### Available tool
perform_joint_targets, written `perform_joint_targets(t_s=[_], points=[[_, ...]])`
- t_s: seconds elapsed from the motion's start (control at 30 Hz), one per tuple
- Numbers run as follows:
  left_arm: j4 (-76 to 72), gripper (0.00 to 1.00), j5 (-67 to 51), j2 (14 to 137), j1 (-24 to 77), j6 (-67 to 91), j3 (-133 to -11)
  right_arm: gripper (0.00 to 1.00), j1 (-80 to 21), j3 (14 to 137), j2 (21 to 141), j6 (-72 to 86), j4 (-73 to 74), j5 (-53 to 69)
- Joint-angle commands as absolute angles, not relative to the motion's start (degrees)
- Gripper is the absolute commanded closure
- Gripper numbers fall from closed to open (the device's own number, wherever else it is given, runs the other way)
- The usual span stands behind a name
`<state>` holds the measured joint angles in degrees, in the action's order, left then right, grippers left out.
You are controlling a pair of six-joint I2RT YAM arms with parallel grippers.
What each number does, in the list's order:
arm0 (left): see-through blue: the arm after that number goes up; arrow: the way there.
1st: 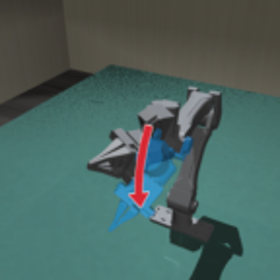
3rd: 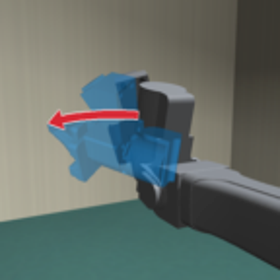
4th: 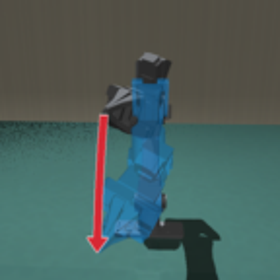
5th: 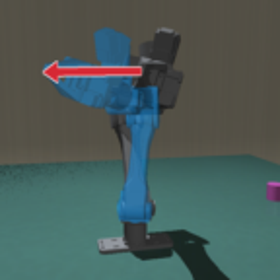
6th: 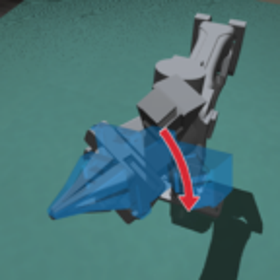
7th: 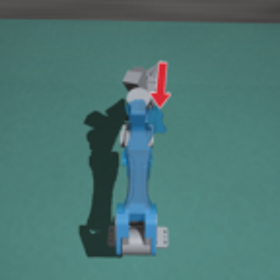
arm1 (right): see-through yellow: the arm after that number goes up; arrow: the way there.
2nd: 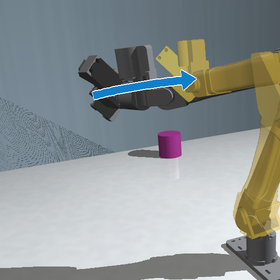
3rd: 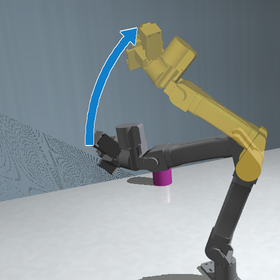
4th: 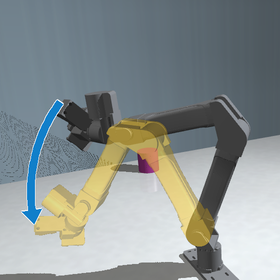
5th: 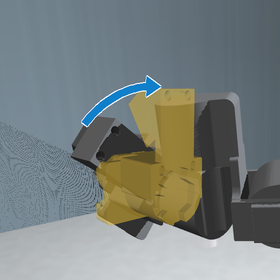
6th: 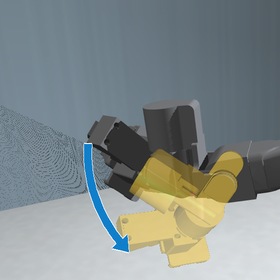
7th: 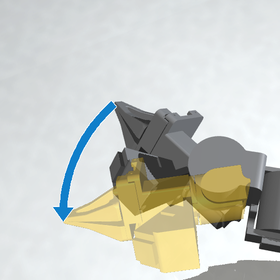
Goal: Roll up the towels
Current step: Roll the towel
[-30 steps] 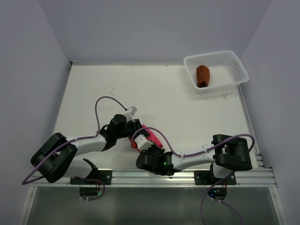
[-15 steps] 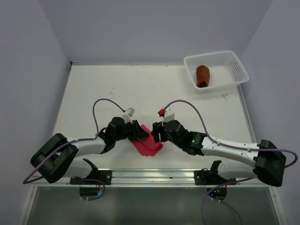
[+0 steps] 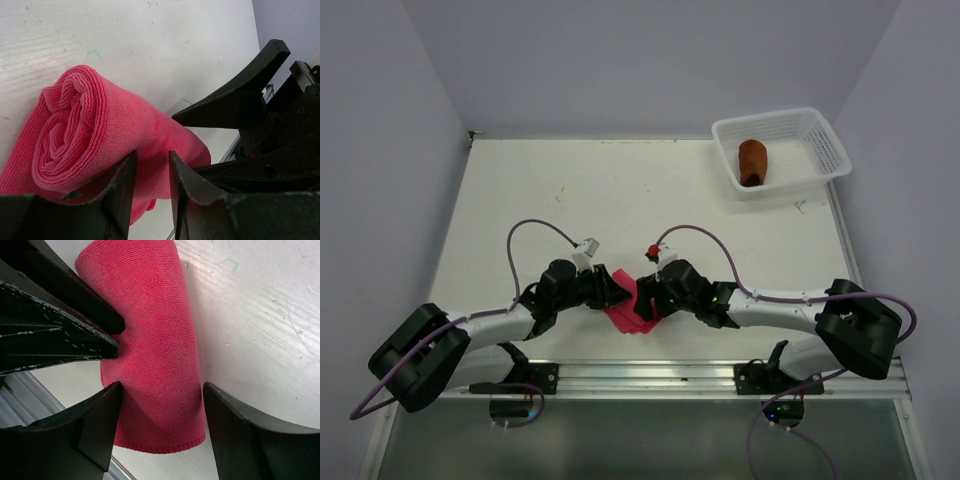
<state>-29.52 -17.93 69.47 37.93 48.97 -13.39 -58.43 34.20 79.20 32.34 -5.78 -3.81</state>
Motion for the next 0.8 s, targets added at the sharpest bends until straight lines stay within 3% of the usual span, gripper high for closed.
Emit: perform_joint_targets(t_s=[0.0, 0.17, 0.4, 0.77], points=[[-23.6, 0.63, -16.7, 68.2, 38.1, 48.8, -10.5, 0.31, -58.3, 34.4, 79.7, 31.7, -8.3, -2.6], [-22.5, 0.63, -16.5, 66.1, 38.1, 48.8, -9.1, 0.27, -58.3, 35.4, 78.8, 30.7, -7.2, -0.7], [-22.0, 0.63, -15.9, 63.9, 38.1, 49.3, -6.9, 0.13, -58.3, 37.3, 81.8, 30.2, -7.5, 3.8], [-20.3, 0.63, -15.5, 60.2, 38.1, 50.2, -4.6, 0.17, -58.3, 37.9, 84.9, 29.8, -8.7, 4.7]])
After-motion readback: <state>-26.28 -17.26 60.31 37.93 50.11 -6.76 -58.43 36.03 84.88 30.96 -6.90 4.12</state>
